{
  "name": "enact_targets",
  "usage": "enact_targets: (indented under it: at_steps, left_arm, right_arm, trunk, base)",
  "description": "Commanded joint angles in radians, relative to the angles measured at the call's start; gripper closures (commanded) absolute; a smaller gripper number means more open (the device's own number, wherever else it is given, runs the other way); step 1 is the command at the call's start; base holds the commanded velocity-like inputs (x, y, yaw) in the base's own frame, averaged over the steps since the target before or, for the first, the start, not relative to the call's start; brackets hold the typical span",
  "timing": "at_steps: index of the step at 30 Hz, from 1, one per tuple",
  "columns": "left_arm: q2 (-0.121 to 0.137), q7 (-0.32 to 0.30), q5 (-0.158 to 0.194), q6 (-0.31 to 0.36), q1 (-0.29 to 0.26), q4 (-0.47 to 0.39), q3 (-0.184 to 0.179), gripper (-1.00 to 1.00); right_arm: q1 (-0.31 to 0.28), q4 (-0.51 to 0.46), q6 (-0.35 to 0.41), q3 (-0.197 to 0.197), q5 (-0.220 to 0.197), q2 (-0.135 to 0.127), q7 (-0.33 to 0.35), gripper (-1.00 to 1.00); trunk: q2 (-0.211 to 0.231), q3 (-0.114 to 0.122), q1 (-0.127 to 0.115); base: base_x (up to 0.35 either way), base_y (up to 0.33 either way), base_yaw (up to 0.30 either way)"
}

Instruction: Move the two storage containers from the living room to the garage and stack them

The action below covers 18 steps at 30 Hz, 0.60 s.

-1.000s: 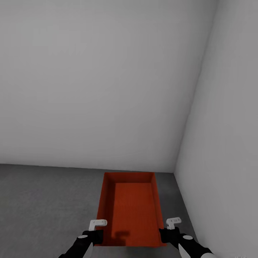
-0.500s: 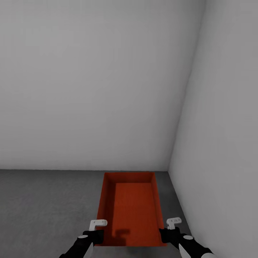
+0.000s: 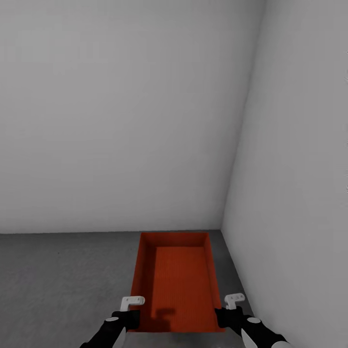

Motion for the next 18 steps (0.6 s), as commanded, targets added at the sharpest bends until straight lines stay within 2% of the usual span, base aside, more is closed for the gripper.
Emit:
enact_targets:
  at_steps: [1, 18]
  left_arm:
    - [0.047, -0.002, 0.008, 0.006, -0.001, -0.013, 0.041, 1.0]
    - [0.047, -0.002, 0.008, 0.006, -0.001, -0.013, 0.041, 1.0]
  right_arm:
    - [-0.001, 0.003, -0.005, -0.003, 0.01, -0.018, 0.054, 1.0]
    - [-0.001, 0.003, -0.007, -0.004, 0.007, -0.018, 0.052, 1.0]
  trunk:
    - [-0.002, -0.002, 0.001]
    - [-0.002, -0.002, 0.001]
  base:
    - [0.0, 0.0, -0.041]
    - [0.0, 0.0, -0.003]
